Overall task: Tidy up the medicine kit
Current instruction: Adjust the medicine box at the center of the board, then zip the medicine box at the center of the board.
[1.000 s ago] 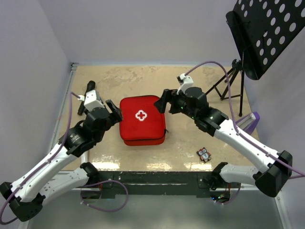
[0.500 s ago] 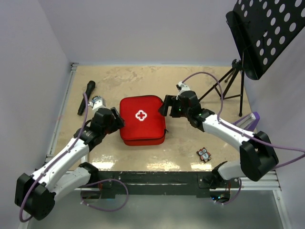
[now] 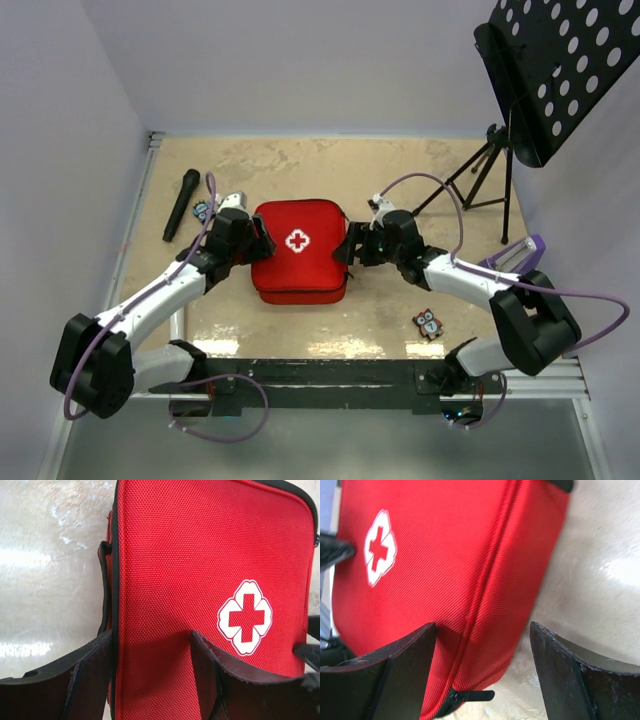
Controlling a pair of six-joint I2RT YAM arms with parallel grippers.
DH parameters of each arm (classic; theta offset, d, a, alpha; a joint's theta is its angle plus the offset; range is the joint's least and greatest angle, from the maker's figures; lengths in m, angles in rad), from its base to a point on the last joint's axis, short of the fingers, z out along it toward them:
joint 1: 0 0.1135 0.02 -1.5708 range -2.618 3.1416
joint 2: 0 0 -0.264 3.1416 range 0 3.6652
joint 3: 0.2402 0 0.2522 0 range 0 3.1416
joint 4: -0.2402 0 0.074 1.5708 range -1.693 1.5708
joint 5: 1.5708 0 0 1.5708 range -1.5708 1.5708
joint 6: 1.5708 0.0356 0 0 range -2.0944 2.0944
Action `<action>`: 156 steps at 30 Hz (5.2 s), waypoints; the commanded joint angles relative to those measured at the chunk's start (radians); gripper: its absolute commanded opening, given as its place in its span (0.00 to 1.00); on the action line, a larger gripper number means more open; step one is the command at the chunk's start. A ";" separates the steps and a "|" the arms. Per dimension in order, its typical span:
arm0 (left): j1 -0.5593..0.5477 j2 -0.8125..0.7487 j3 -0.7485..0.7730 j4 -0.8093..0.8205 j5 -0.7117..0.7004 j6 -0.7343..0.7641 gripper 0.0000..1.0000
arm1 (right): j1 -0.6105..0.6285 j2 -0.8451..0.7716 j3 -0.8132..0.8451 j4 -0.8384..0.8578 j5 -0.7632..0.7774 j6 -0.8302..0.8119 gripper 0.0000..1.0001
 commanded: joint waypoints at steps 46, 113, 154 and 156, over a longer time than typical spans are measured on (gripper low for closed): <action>-0.118 -0.259 -0.053 0.294 -0.037 0.088 0.82 | 0.147 -0.187 0.108 -0.165 0.250 -0.084 0.72; -0.217 -0.026 -0.107 0.182 -0.220 -0.112 0.50 | 0.367 -0.007 -0.001 0.253 -0.046 0.000 0.80; -0.518 -0.330 -0.318 0.348 -0.060 -0.100 0.79 | 0.260 -0.061 0.148 -0.085 0.395 -0.096 0.54; -0.521 -0.327 -0.351 0.383 -0.054 -0.109 0.77 | 0.262 -0.052 0.148 -0.085 0.395 -0.101 0.54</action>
